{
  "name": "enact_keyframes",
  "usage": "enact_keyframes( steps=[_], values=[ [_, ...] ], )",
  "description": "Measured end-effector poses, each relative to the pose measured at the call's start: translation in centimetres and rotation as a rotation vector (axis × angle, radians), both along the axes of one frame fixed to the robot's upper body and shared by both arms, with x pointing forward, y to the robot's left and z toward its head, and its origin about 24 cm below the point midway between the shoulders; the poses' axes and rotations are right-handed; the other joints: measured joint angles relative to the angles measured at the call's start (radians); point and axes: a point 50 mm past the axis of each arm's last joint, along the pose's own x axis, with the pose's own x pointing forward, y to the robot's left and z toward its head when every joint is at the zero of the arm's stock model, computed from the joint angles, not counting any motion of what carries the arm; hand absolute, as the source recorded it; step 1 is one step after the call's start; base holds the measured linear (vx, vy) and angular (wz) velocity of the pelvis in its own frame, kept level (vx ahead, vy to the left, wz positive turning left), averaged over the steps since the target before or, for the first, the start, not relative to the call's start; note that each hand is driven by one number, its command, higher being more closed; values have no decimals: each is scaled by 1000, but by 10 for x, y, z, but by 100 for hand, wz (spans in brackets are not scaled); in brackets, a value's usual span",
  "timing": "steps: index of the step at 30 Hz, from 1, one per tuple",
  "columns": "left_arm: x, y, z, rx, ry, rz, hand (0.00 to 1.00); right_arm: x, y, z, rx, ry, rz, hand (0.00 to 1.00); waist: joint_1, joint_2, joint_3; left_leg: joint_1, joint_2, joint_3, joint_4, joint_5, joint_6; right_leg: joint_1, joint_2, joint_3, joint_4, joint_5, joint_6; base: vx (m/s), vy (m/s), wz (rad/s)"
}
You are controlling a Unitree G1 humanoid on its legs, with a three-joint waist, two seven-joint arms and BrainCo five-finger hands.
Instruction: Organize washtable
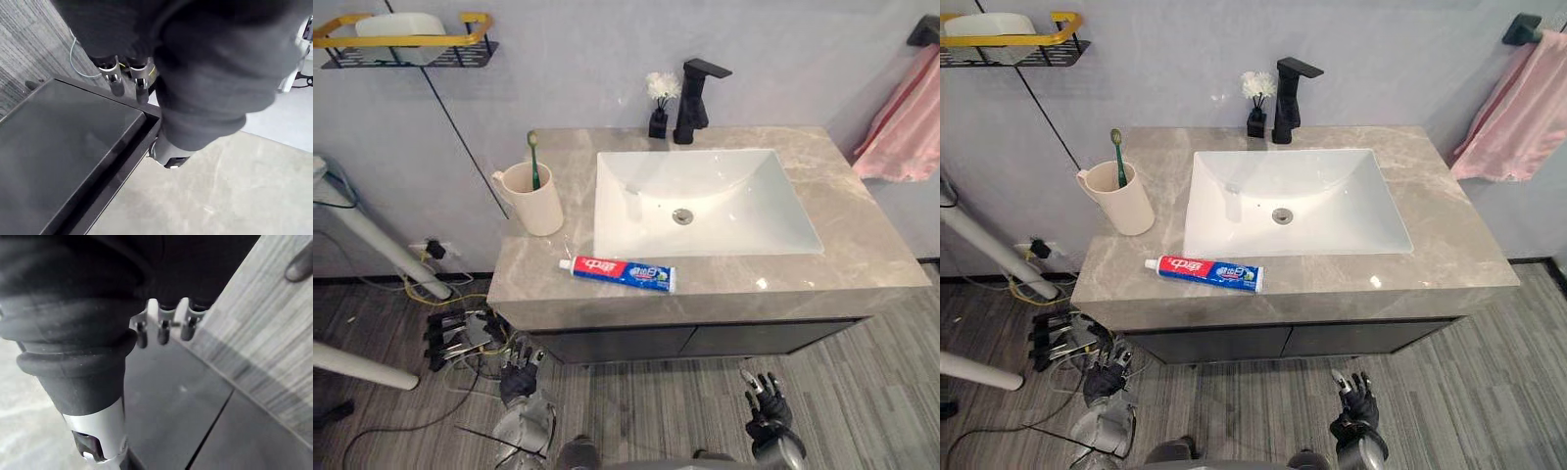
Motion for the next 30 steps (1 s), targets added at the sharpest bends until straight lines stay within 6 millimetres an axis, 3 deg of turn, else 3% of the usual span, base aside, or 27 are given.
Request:
enact_keyframes(
  steps=[3, 6, 11, 16, 17, 21, 26, 30],
  values=[
    [-1, -15, -6, -45, 10, -50, 0, 10, -3, 5, -43, -20, 55, 0, 3, 10, 2, 25, 0, -6, -77, 55, 0, 0, 4, -16, -1, 4, -5, -41, -64, 15],
    [-4, -22, -13, -71, 35, -86, 0, 14, -3, 7, -69, -32, 102, 0, -2, 14, 15, 26, -2, -12, -64, 58, 0, 1, 1, -20, 8, 4, -5, -81, 7, 6],
    [-9, -21, -19, -61, 65, -122, 0, 7, 16, 2, -119, 15, 251, 0, -3, -4, 25, 77, -24, 2, -163, 108, 10, 26, -17, -17, -45, 31, 5, -54, 35, 1],
    [-8, -24, -24, -29, 98, -183, 0, 5, 26, -1, -118, 29, 296, 0, -11, 16, 13, 128, -34, 7, -307, 183, 9, 36, -17, -23, -97, 64, 13, -5, 2, 1],
    [-8, -33, -36, -10, 162, -278, 0, 11, 50, -6, -84, 40, 389, 0, -12, -28, -24, 153, -34, 18, -316, 185, 9, 72, -12, -14, -144, 90, 8, 0, 0, 0],
    [-8, -32, -36, -10, 162, -278, 0, 11, 50, -6, -84, 42, 389, 0, -13, -28, -24, 153, -34, 18, -315, 185, 9, 72, -12, -14, -144, 90, 8, 0, 0, 0],
    [-12, -30, -41, 21, 197, -294, 0, -2, 36, -16, -60, 102, 306, 0, -14, -28, -24, 160, -32, 34, -315, 185, 9, 71, -12, 5, -143, 93, 8, -2, 0, -8],
    [-14, -23, -43, 65, 227, -325, 0, -20, -8, -18, -31, 136, 22, 0, -27, -30, -23, 174, -30, 53, -315, 184, 8, 71, -11, 17, -136, 94, 8, -31, -3, -13]
  ],
)
